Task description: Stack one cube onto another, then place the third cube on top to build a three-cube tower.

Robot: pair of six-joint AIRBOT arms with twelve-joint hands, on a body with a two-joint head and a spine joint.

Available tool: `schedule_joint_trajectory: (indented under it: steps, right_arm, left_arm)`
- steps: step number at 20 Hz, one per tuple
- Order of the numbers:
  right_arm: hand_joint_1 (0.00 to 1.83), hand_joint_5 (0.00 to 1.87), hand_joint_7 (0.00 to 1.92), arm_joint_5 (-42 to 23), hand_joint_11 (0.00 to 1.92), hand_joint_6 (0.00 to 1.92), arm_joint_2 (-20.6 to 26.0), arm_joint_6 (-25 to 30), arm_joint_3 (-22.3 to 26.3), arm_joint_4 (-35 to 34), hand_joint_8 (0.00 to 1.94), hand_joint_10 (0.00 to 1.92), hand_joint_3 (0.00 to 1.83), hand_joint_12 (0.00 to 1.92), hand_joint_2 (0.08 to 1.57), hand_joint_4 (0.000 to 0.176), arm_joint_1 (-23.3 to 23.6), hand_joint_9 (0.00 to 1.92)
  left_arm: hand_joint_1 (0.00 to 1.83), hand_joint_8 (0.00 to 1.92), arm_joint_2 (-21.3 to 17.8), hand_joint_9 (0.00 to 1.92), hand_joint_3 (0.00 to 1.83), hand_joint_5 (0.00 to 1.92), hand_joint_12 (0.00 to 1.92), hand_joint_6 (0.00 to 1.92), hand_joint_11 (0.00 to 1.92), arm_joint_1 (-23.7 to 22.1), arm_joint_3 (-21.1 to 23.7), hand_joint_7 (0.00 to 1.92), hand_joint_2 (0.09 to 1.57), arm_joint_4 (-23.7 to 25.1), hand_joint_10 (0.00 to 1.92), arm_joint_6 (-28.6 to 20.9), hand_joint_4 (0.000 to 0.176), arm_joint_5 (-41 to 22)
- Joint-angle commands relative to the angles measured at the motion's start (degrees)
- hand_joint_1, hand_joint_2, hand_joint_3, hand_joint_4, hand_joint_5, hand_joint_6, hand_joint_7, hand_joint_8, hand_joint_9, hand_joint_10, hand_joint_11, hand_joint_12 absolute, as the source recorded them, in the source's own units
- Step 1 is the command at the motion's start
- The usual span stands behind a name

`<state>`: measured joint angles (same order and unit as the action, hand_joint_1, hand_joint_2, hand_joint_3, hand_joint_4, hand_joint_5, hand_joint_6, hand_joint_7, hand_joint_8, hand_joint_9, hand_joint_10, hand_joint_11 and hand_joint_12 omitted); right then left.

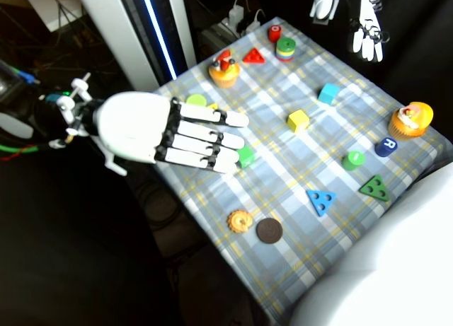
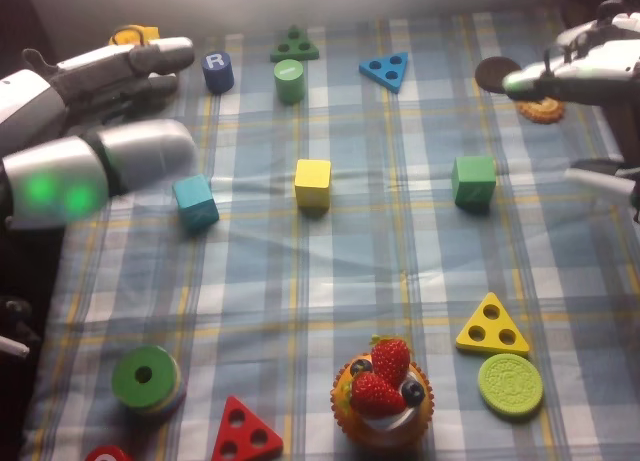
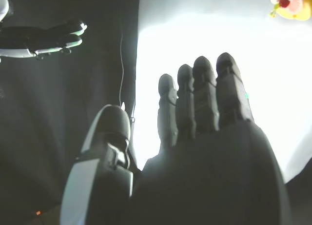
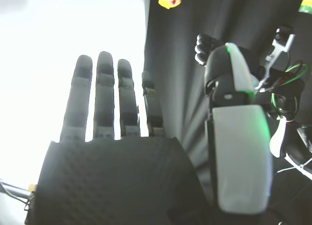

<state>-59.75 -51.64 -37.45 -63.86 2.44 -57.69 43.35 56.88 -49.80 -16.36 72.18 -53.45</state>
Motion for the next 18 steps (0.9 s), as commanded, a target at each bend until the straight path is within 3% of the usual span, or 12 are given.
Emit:
schedule_joint_trajectory:
  steps: [1,4,8,11,13,15,18]
  right_arm:
    - [0.86,0.56,0.65,-6.84,0.09,0.0,-0.08,0.34,-0.34,-1.23,0.01,0.02,0.0,0.92,1.29,0.0,0.32,0.58]
    - [0.84,0.55,0.64,-6.84,0.04,0.0,-0.11,0.34,-0.35,-0.99,0.0,0.01,0.0,0.96,1.3,0.0,0.32,0.57]
    - [0.89,0.56,0.66,-6.89,0.07,0.0,-0.11,0.35,-0.34,-0.55,0.0,0.0,0.0,0.91,1.29,0.0,0.34,0.59]
    - [0.87,0.55,0.66,-6.96,0.08,0.0,-0.11,0.53,-0.31,-0.08,0.0,0.0,0.0,0.91,1.29,0.0,0.57,0.59]
    - [0.87,0.56,0.66,-6.98,0.11,0.0,-0.11,0.57,-0.29,0.14,0.0,0.0,0.0,0.87,1.3,0.0,0.7,0.6]
    - [0.83,0.55,0.65,-7.2,0.13,0.0,-0.11,0.74,-0.21,0.44,0.0,0.0,0.0,0.82,1.3,0.0,0.83,0.58]
    - [0.69,0.49,0.56,-7.99,0.05,0.0,-0.05,0.81,0.14,0.95,0.0,0.0,0.01,0.79,1.31,0.0,1.08,0.48]
  left_arm:
    - [0.57,0.0,0.15,0.39,0.0,0.32,0.5,0.0,0.15,-0.54,-0.11,0.37,0.98,0.27,0.0,-0.51,0.176,-6.63]
    - [0.56,0.0,0.26,0.4,0.0,0.34,0.49,0.0,0.12,-0.62,-0.35,0.38,0.97,0.33,0.0,0.15,0.176,-5.94]
    - [0.58,0.0,1.36,0.39,0.0,0.36,0.47,0.01,0.07,-2.27,-0.44,0.38,0.95,-4.52,0.0,11.31,0.176,-1.16]
    - [0.6,0.0,2.55,0.44,0.0,0.39,0.56,0.01,0.09,-3.6,-0.78,0.41,0.94,-9.02,0.0,20.49,0.176,2.03]
    - [0.6,0.0,3.21,0.46,0.0,0.38,0.6,0.0,0.11,-4.09,-1.31,0.42,0.95,-10.82,0.01,23.51,0.176,3.39]
    - [0.64,0.01,3.89,0.47,0.0,0.38,0.6,0.01,0.11,-4.65,-2.02,0.43,0.94,-12.83,0.01,26.38,0.176,4.43]
    - [0.69,0.0,4.73,0.46,0.0,0.37,0.59,0.0,0.09,-5.86,-1.95,0.42,0.92,-16.63,0.0,35.38,0.176,5.67]
